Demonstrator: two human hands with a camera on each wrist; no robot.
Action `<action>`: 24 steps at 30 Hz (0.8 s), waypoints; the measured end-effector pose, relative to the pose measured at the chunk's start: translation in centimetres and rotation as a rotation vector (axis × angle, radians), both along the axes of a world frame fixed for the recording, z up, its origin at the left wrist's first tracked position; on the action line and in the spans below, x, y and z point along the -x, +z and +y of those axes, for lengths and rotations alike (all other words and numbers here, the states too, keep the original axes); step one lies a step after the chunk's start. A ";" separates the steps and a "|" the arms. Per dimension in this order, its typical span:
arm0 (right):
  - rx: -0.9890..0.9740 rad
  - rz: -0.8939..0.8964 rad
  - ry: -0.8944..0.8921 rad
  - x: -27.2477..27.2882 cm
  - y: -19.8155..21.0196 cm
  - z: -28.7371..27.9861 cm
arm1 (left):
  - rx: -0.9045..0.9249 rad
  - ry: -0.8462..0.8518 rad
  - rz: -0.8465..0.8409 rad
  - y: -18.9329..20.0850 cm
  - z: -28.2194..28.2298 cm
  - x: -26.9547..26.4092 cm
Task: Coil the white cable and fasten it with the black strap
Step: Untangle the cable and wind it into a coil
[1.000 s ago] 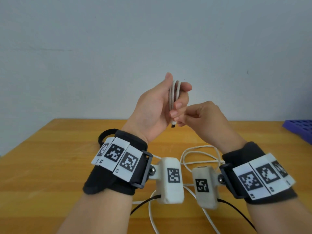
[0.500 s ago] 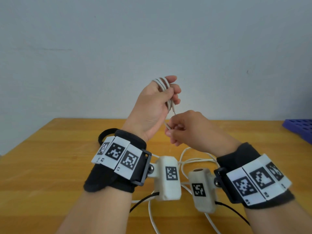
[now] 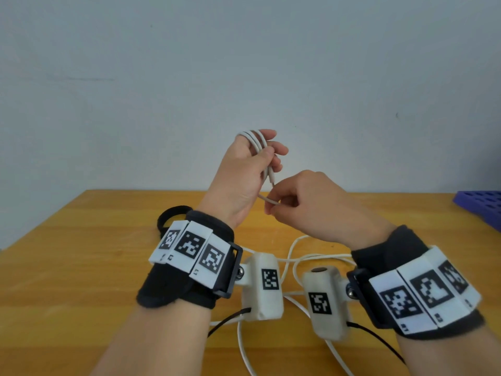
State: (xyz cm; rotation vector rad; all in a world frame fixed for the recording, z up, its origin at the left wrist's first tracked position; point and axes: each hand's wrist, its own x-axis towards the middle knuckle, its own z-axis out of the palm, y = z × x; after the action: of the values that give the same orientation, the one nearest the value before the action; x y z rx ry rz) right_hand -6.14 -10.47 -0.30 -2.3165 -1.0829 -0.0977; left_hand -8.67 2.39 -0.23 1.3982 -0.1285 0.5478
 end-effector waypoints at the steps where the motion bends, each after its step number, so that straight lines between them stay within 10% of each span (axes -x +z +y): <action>1: -0.010 -0.010 0.000 0.0 0.1 0.0 | -0.034 0.019 0.008 -0.1 0.0 -0.1; 24: -0.338 -0.038 -0.119 -0.7 0.8 -0.3 | -0.260 -0.009 0.189 -1.5 0.7 -0.8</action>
State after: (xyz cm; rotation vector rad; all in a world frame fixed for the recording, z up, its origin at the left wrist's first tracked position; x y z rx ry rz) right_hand -5.46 -10.73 0.48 -2.0770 -0.8700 -0.3441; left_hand -7.87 3.09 -1.73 1.6944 -0.0546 0.3987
